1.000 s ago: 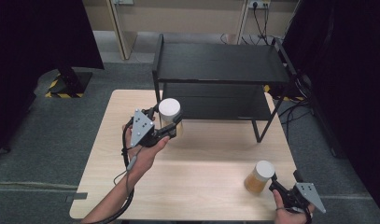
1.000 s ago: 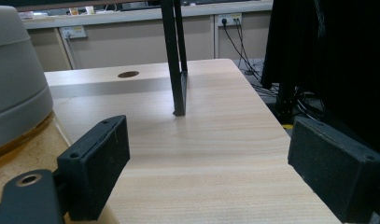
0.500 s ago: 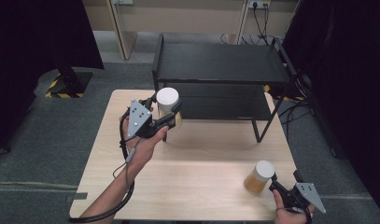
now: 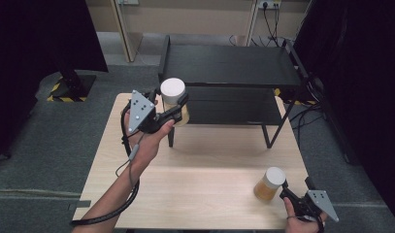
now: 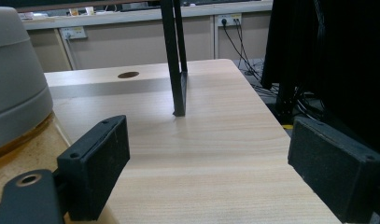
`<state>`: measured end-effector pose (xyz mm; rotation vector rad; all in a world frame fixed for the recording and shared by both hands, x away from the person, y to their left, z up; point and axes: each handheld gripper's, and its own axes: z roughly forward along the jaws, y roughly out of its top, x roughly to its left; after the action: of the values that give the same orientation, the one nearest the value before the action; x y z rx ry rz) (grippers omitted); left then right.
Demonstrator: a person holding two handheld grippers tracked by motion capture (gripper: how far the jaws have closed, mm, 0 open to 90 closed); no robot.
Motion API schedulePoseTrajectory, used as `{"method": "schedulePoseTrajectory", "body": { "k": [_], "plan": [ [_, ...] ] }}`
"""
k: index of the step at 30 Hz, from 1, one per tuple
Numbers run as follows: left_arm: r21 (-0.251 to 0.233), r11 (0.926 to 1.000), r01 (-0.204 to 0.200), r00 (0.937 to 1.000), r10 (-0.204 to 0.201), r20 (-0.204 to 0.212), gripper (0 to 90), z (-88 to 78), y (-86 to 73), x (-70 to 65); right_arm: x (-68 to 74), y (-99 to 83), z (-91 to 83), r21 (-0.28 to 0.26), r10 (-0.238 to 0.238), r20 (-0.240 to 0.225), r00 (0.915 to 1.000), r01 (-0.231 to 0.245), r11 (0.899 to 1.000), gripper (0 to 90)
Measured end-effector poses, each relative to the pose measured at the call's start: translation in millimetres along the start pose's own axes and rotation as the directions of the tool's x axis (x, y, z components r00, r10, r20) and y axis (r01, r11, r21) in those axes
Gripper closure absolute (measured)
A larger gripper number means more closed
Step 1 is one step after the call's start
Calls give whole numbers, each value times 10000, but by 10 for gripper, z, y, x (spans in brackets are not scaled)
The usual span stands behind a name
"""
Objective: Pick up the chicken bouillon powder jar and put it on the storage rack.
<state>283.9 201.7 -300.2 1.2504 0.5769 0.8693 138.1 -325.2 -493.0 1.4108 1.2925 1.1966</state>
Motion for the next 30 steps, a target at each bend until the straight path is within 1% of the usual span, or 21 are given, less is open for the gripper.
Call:
{"method": "schedulePoseTrajectory", "body": {
  "k": [2,5,12,18,26,30],
  "plan": [
    [-17,10000,10,10000,-10,-35,336,21,29,5,2,0,0,-1,-16,0,10000,16,10000,129],
    [-6,9999,156,9999,-156,-52,336,69,86,34,1,2,1,12,-16,-1,10000,16,10000,129],
    [-49,9998,181,9998,-182,-124,337,120,167,56,2,3,3,14,-34,3,10000,34,10000,129],
    [-118,9998,128,9998,-130,-145,336,168,258,67,5,4,4,19,-47,8,10000,47,10000,129],
    [-206,9996,168,9998,-170,-91,337,251,398,81,2,4,3,19,-19,6,10000,19,10000,129],
    [-196,9998,106,9999,-109,-117,337,298,453,84,2,1,2,7,-26,3,10000,26,10000,129]
  ]
}}
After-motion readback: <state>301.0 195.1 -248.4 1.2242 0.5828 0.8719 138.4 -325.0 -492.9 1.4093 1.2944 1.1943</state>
